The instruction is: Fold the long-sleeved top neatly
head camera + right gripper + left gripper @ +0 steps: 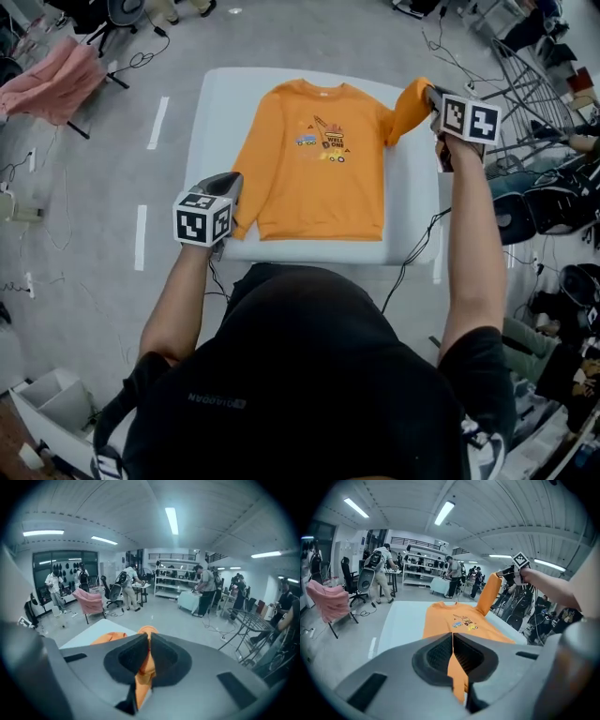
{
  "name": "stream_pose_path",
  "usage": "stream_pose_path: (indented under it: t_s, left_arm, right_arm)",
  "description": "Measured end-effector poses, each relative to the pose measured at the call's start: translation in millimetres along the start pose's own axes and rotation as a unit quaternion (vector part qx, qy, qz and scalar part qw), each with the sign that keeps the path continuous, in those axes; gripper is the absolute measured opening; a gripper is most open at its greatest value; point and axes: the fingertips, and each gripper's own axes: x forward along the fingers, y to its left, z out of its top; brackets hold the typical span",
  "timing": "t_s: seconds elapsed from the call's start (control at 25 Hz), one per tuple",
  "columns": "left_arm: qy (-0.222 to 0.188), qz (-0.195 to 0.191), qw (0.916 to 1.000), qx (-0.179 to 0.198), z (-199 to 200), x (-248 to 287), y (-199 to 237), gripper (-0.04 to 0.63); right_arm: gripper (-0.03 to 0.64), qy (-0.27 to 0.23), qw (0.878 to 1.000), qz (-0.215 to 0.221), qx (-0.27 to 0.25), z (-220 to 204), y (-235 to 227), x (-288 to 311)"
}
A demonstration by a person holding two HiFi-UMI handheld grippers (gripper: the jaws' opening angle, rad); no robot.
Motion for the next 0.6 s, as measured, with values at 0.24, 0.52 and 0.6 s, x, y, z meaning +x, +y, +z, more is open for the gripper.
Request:
stream_pose_path:
  t_s: [0.24, 0.52, 0.6]
  left_arm:
    - [0.010, -0.015, 0.9998, -0.007, -7, -9, 30, 0.008]
    - [0.030, -0.012, 0.9994, -0.013, -23, -10, 64, 0.009]
    - [0.032, -0.008, 0.9993, -0.019, -29, -14, 68, 0.009]
  right_arm:
    - [0.021, 0.045, 0.997, 0.063, -0.011, 0, 95, 53]
    - [0.021, 0.122, 0.988, 0.065, -0.065, -41, 161, 130]
    - [0.023, 0.141, 0.985, 0.072, -0.069, -54, 178, 148]
